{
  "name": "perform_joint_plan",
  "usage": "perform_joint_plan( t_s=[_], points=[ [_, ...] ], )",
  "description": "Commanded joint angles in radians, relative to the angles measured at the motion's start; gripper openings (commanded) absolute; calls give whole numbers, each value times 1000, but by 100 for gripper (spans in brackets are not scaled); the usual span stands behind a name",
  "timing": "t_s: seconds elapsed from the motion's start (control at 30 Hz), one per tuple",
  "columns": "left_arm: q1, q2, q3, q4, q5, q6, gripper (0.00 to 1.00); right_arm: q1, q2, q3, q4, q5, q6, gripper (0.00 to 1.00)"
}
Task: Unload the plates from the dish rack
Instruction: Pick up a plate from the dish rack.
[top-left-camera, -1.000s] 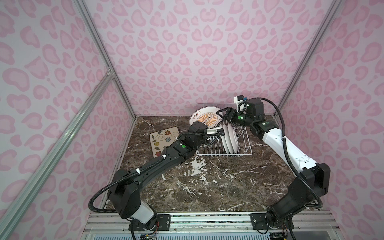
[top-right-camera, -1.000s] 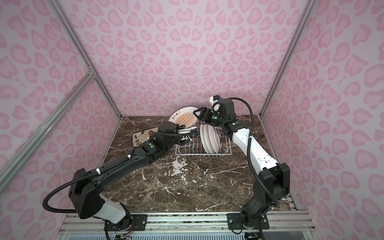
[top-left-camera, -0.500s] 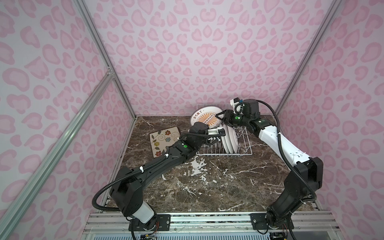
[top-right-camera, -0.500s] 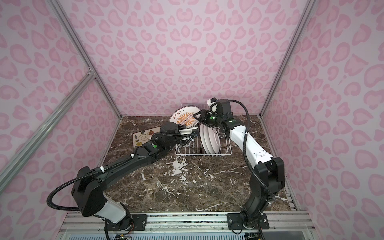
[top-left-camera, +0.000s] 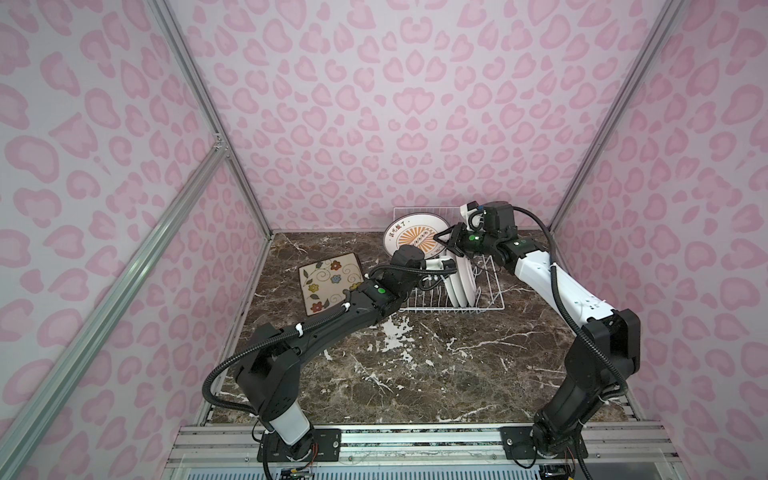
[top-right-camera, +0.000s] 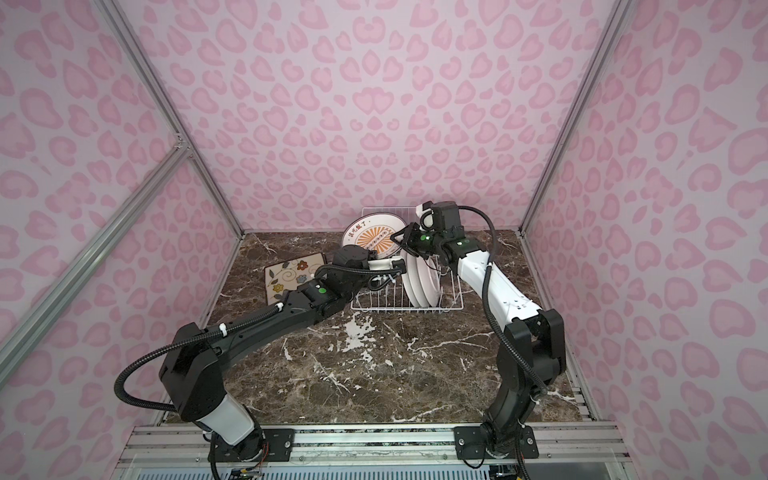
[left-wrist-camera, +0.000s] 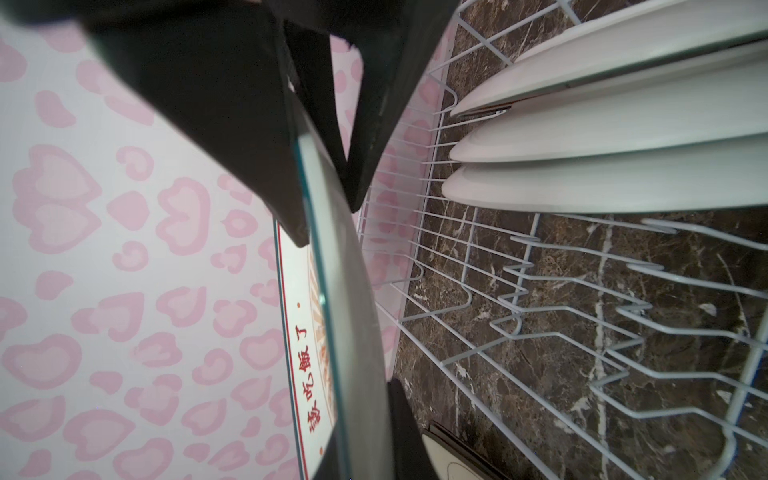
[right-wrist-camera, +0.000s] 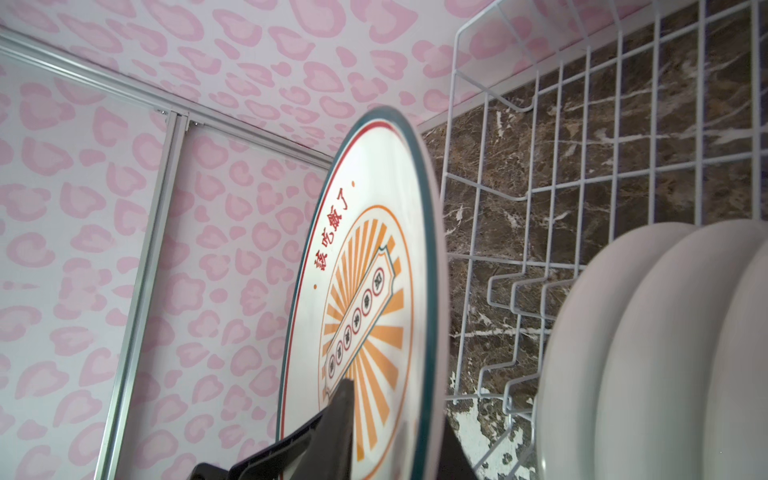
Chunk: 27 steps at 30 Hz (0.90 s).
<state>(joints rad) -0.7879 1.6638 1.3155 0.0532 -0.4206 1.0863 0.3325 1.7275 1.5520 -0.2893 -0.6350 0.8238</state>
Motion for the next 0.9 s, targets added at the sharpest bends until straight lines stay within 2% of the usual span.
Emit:
perform_joint_plan(
  t_s=[0.0, 0.07, 0.13, 0.2, 0.27, 0.63, 0.67, 0.87],
  points=[
    [6, 15, 24, 81, -47, -49, 3, 2, -1, -16, 34, -37, -47, 18],
    [5, 21, 57, 80, -50, -62, 5, 1, -6, -30, 60, -41, -33, 12],
    [5, 26, 59, 95, -53, -76, 12, 0, -8, -35, 75, -43, -27, 5],
    [5, 31, 68, 91, -59, -100, 14, -3, -7, -38, 82, -44, -19, 0],
    [4, 35, 76, 88, -65, -131, 18, -4, -9, -45, 101, -46, -11, 0],
    [5, 22, 74, 70, -52, -220, 68, -15, -38, -58, 150, -32, -6, 0],
    [4, 23, 74, 70, -52, -226, 73, -18, -44, -96, 166, -30, 0, 0],
    [5, 6, 69, 59, -2, -293, 95, -46, -90, -146, 243, 8, 28, 0]
  ],
)
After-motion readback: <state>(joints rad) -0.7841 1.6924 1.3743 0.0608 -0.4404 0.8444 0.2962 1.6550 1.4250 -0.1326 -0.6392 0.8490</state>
